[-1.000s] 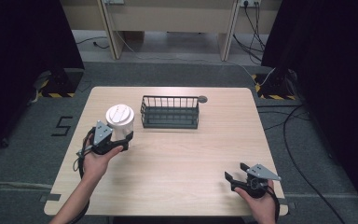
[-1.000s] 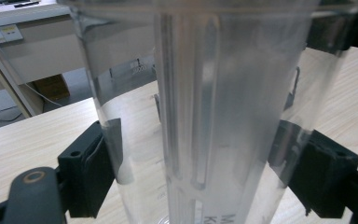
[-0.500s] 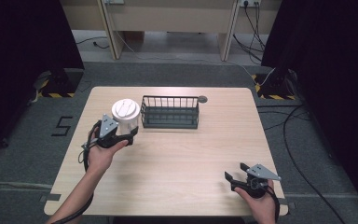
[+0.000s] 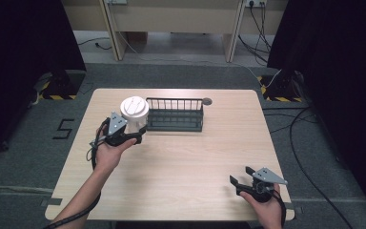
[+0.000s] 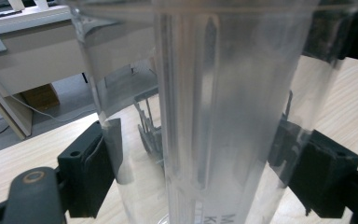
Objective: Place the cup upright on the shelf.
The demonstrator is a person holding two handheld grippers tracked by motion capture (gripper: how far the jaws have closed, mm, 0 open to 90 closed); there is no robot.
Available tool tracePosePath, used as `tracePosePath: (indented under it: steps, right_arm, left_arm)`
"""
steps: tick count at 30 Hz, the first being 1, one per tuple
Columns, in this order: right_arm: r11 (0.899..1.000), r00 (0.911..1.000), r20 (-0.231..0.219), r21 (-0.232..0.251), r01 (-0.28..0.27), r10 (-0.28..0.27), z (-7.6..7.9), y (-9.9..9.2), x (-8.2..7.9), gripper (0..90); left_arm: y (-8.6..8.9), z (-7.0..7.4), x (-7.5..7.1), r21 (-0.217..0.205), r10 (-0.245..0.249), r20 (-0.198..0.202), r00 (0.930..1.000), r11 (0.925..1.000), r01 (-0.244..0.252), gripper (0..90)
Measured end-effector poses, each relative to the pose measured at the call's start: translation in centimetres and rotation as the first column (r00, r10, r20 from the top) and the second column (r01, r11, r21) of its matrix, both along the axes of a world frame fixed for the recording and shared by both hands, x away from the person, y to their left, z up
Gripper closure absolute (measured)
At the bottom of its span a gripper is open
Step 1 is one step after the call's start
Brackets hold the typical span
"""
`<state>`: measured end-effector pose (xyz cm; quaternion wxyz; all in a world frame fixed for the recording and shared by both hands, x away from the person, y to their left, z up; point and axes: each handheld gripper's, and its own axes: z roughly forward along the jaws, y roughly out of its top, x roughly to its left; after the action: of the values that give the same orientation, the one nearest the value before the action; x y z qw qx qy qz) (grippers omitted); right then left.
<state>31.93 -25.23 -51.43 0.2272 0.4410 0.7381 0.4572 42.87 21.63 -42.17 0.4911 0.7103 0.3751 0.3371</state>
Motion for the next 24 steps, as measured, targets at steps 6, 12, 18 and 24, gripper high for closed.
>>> tracePosePath:
  steps: [6,12,18,24]
  right_arm:
    - [1.0,1.0,-0.002,0.002,0.0,0.0,0.0,0.0,0.0,23.9]
    - [1.0,1.0,-0.002,0.003,0.001,-0.001,0.0,0.0,0.0,23.8]
    - [1.0,1.0,-0.004,0.006,0.001,-0.001,0.0,0.0,0.0,23.9]
    - [1.0,1.0,-0.004,0.006,-0.001,0.001,0.0,0.0,0.0,23.9]
  left_arm:
    - [-0.6,0.5,0.5,0.004,-0.007,0.001,1.0,1.0,0.007,17.6]
    - [-1.2,1.0,0.9,0.007,-0.013,0.005,0.9999,0.9999,0.013,17.5]
    - [-1.7,1.4,1.3,0.005,-0.019,0.014,0.9997,0.9998,0.019,17.5]
    - [-2.1,2.0,1.6,0.006,-0.023,0.02,0.9995,0.9997,0.023,17.6]
